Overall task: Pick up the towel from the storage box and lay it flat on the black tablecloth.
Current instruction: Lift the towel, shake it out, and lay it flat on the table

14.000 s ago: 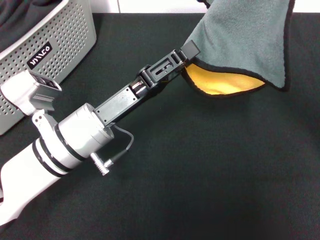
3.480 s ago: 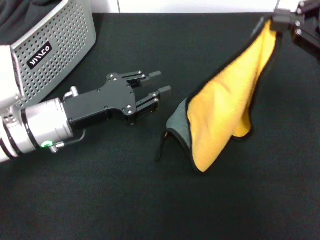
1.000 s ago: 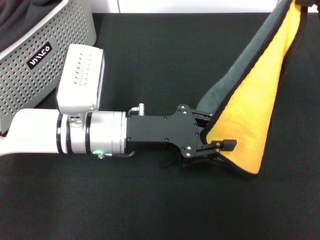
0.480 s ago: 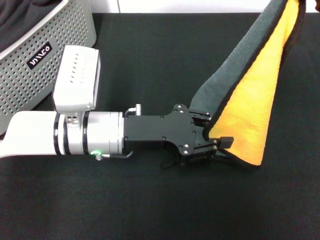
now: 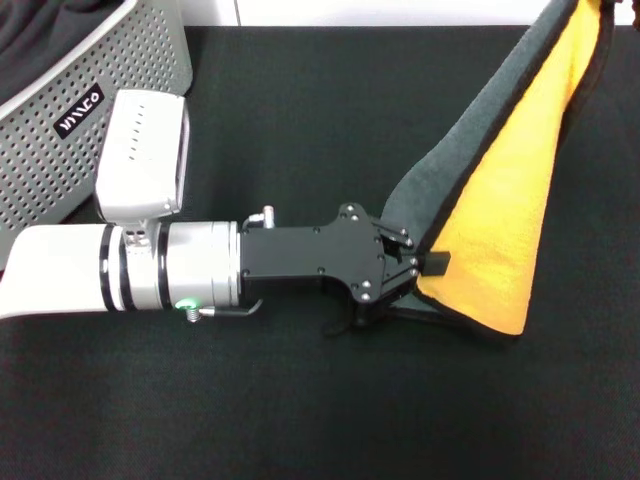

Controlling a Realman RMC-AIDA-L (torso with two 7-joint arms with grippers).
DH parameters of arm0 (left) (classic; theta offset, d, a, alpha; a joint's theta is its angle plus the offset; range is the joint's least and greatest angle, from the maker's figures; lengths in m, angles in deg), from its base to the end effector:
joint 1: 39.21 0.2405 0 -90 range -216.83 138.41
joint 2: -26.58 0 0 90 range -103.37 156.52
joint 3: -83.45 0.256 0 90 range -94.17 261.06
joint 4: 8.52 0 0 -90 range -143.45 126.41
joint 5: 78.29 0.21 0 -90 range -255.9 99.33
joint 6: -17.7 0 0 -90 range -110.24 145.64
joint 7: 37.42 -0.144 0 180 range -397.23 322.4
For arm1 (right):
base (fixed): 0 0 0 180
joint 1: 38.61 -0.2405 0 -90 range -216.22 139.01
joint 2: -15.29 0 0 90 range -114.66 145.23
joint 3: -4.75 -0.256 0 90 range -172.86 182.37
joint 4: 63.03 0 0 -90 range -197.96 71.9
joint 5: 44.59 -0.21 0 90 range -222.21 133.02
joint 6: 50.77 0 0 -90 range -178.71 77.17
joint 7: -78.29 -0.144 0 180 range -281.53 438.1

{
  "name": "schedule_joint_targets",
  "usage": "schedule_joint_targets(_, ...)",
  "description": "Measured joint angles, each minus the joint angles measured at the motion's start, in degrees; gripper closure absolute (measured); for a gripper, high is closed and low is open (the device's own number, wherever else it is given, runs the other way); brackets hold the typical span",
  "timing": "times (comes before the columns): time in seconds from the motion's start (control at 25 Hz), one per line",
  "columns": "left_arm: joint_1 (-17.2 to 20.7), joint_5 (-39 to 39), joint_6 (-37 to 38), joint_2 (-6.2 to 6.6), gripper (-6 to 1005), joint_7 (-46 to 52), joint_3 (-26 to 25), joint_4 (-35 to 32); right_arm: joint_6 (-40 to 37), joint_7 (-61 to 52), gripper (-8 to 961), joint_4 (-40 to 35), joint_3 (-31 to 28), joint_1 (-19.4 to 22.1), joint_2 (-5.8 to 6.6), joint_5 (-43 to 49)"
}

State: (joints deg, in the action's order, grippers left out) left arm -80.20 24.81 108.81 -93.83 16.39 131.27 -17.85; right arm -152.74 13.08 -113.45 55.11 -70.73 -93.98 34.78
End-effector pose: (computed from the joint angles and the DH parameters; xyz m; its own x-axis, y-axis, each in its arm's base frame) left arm -0.2014 0.3011 -0.0841 0.7434 0.1769 0.6450 0.1907 -0.9804 0.0490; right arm 0.1677 0.3509 0.1177 0.6646 0.3876 -0.6388 0.1067 -0.8954 -0.4323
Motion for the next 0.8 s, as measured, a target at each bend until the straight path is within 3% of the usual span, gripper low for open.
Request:
schedule_joint_targets(0.08, 0.0, 0.1, 0.0, -0.01, 932, -0.1, 0.1, 0.0, 0.0, 0.0, 950, 0.0, 0.0, 0.0, 0.00, 0.0)
schedule_joint_targets(0.28, 0.2, 0.3, 0.4, -0.07, 983, 0.0, 0.4, 0.0, -0.1, 0.0, 950, 0.1, 0.0, 0.3, -0.03, -0.1)
schedule_joint_targets(0.48, 0.9, -0.8, 3.1, 0.18, 983, 1.4, -0.1, -0.6, -0.2, -0.4, 950, -0.1, 0.0, 1.6, -0.47, -0.2)
schedule_joint_targets(0.8, 7.7, -7.9, 20.8, 1.03, 982, 13.4, -0.4, -14.9, -4.4, -4.0, 951, -0.2, 0.0, 5.6, -2.10, -0.8)
